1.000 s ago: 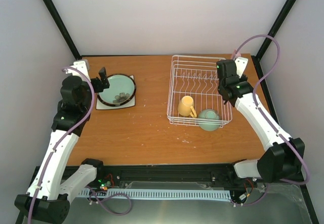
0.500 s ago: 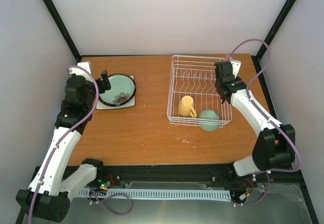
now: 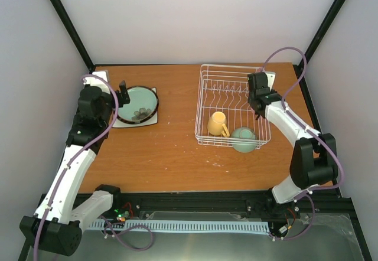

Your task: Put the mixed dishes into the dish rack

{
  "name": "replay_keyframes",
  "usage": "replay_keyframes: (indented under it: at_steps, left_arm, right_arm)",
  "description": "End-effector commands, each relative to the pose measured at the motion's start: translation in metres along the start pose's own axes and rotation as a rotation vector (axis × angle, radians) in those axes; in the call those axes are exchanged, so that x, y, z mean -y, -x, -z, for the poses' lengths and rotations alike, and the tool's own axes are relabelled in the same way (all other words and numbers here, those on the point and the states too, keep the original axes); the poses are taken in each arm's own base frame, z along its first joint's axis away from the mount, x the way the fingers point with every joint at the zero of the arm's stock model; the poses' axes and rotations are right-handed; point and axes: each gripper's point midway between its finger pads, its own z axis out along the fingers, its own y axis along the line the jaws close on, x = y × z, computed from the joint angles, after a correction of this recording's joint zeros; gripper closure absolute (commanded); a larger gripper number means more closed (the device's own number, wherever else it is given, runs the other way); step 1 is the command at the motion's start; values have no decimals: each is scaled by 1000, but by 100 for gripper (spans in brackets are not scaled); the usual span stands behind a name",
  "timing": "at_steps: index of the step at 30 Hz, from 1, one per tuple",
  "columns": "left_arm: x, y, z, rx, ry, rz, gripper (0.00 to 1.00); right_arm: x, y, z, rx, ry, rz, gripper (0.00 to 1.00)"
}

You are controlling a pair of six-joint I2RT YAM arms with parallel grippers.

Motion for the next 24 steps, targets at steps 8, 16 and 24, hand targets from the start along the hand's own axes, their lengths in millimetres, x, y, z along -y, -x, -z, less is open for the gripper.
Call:
replay_keyframes:
  at_steps: [8, 16, 24]
  left_arm:
    - [0, 6, -14, 26, 26, -46, 0]
    - [1, 1, -24, 8, 31, -59, 0]
    - [2, 0, -26, 7, 24, -50, 0]
  right_arm:
    - [-18, 20, -32, 23, 21, 21, 97]
    - [-27, 4, -51, -31, 15, 50, 89]
    - [-20, 4, -46, -29, -6, 40, 33]
